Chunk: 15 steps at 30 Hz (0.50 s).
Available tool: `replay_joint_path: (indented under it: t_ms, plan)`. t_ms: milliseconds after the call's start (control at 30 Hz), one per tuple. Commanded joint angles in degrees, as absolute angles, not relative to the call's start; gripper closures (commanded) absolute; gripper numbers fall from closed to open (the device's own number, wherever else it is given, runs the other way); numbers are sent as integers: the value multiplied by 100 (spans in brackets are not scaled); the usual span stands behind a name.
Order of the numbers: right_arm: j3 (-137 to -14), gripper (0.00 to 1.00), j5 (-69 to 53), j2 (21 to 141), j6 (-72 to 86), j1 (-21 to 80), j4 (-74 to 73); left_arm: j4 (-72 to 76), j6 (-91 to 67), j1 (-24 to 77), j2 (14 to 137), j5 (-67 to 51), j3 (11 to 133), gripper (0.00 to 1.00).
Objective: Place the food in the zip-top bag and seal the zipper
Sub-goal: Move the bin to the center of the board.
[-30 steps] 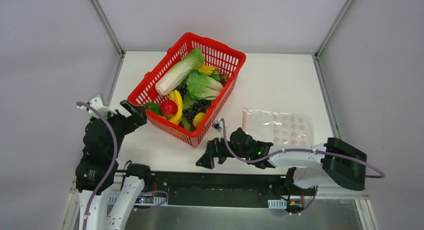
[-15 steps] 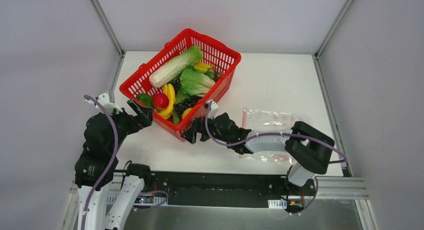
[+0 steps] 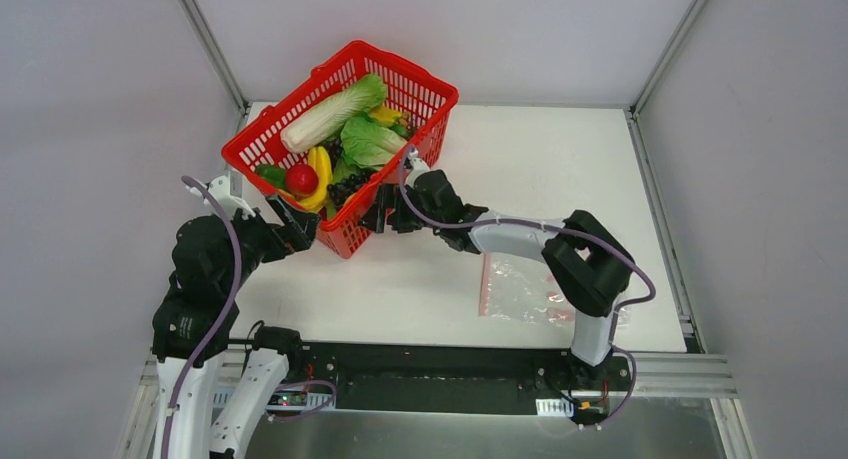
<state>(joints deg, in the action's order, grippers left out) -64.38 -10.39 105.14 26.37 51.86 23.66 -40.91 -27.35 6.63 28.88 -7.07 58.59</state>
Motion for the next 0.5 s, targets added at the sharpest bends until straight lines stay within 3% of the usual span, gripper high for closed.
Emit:
replay_joint_path:
  t_ms: [0,100,200,333,467]
  plan:
    - [-7010,2,-1326,10879,2858,4900,2188,-3850,-2658,606,3012,-1156,6134,0]
    - [-6984,2,-1581,10622,2631,4726,1600,-3857,-2637,606,3044,-1390,6159,0]
    - [-6412,1,-1163,9620,2286,4707,940,-3642,-2726,606,3074,-1740,5992,0]
    - [-5549,1,356,8363,2337,4706,-259,-3017,-2992,627,3125,-2312,5766,0]
    - [-4934,9,2157,7578,2794,4685,-1420,-2921,-2905,1293,3401,-2070,5929,0]
